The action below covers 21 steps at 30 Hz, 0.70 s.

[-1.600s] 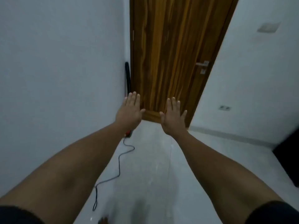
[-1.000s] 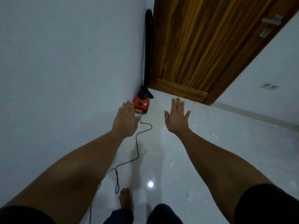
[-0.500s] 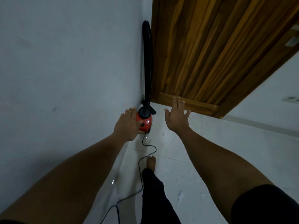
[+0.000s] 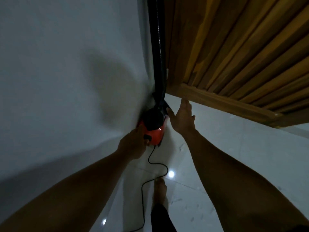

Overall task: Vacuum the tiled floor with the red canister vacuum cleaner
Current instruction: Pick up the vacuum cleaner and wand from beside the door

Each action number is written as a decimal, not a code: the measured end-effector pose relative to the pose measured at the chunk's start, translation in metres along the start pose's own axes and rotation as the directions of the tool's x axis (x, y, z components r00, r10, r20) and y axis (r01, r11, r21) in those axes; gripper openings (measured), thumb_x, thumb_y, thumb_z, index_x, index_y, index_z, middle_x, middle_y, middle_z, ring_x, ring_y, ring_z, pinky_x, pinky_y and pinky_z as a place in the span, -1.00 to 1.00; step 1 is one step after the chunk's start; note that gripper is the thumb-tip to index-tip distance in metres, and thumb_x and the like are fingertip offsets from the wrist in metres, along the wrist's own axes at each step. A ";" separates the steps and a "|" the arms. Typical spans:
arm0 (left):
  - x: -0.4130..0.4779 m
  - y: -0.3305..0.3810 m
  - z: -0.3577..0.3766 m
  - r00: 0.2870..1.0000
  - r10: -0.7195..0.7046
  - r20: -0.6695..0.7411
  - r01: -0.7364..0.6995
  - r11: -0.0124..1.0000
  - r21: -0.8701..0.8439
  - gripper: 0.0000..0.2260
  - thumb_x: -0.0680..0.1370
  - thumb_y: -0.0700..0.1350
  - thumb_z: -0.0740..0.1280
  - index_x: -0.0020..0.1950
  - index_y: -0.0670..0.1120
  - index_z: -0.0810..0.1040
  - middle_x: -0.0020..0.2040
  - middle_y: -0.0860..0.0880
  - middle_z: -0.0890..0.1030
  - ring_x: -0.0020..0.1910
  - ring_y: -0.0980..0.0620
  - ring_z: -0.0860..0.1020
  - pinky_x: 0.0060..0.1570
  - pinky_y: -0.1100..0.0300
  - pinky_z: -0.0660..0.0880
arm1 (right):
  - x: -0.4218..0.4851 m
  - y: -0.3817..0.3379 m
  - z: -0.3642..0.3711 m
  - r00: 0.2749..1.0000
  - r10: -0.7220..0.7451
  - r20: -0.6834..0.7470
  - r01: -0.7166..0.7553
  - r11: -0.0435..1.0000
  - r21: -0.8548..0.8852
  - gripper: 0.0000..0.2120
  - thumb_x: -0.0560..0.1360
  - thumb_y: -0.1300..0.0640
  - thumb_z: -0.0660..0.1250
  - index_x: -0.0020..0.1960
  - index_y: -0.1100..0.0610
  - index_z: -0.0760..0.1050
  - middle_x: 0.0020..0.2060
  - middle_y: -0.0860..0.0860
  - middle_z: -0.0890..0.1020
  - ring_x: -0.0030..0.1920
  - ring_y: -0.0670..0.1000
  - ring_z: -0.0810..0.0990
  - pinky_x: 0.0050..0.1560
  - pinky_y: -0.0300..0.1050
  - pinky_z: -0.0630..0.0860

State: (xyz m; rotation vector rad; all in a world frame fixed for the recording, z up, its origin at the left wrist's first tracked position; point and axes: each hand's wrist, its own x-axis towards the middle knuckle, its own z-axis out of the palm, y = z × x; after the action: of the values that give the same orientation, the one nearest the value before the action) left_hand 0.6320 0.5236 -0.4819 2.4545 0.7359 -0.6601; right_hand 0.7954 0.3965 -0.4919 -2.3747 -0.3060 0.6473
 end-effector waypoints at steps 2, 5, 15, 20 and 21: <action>0.042 -0.008 0.011 1.000 -0.027 0.009 0.027 0.999 -0.021 -0.37 0.66 0.10 0.20 0.62 -0.10 0.03 0.38 -0.18 0.48 0.29 -0.17 0.52 0.25 -0.09 0.49 | 0.044 0.011 0.017 1.000 -0.028 0.003 0.027 0.997 0.074 -0.16 0.55 -0.23 0.26 0.60 0.09 -0.10 0.58 0.04 0.07 0.56 0.11 0.01 0.49 0.35 -0.06; 0.099 -0.020 0.034 0.998 -0.061 0.029 0.062 0.998 -0.028 -0.39 0.67 0.10 0.17 0.62 -0.12 0.05 0.41 -0.19 0.46 0.32 -0.17 0.50 0.26 -0.06 0.46 | 0.101 0.019 0.037 0.995 -0.089 0.036 0.082 0.984 0.159 -0.17 0.51 -0.14 0.38 0.58 0.11 0.03 0.51 0.06 0.25 0.51 0.11 0.19 0.48 0.28 0.12; 0.271 -0.032 0.112 0.993 -0.054 0.108 0.065 0.993 -0.098 -0.37 0.69 0.07 0.15 0.63 -0.20 -0.01 0.57 -0.21 0.25 0.52 -0.20 0.28 0.43 -0.01 0.28 | 0.269 -0.011 0.096 0.963 -0.271 -0.015 0.258 0.899 0.353 -0.05 0.31 -0.02 0.60 0.54 0.10 0.15 0.35 -0.11 0.42 0.40 -0.08 0.33 0.25 -0.37 0.42; 0.292 -0.038 0.136 0.988 -0.034 0.150 0.048 0.995 -0.092 -0.37 0.69 0.01 0.15 0.63 -0.19 -0.07 0.62 -0.19 0.12 0.58 -0.17 0.13 0.53 0.01 0.16 | 0.295 -0.026 0.114 0.946 -0.300 -0.122 0.324 0.890 0.322 -0.36 0.43 0.06 0.51 0.43 0.13 0.35 0.29 0.01 0.52 0.28 -0.04 0.48 -0.07 -0.48 0.46; 0.294 -0.042 0.141 0.988 -0.040 0.148 0.057 0.992 -0.111 -0.37 0.69 -0.01 0.16 0.64 -0.17 -0.08 0.62 -0.17 0.10 0.59 -0.16 0.12 0.54 0.02 0.15 | 0.297 -0.028 0.115 0.947 -0.292 -0.130 0.318 0.900 0.298 -0.40 0.46 0.06 0.49 0.42 0.13 0.36 0.27 0.02 0.53 0.27 -0.02 0.50 -0.02 -0.41 0.48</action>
State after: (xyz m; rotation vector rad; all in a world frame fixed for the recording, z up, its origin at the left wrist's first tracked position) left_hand 0.7803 0.5815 -0.7693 2.2641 0.7560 -0.7838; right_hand 0.9863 0.5892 -0.6609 -1.9841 -0.4901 0.4131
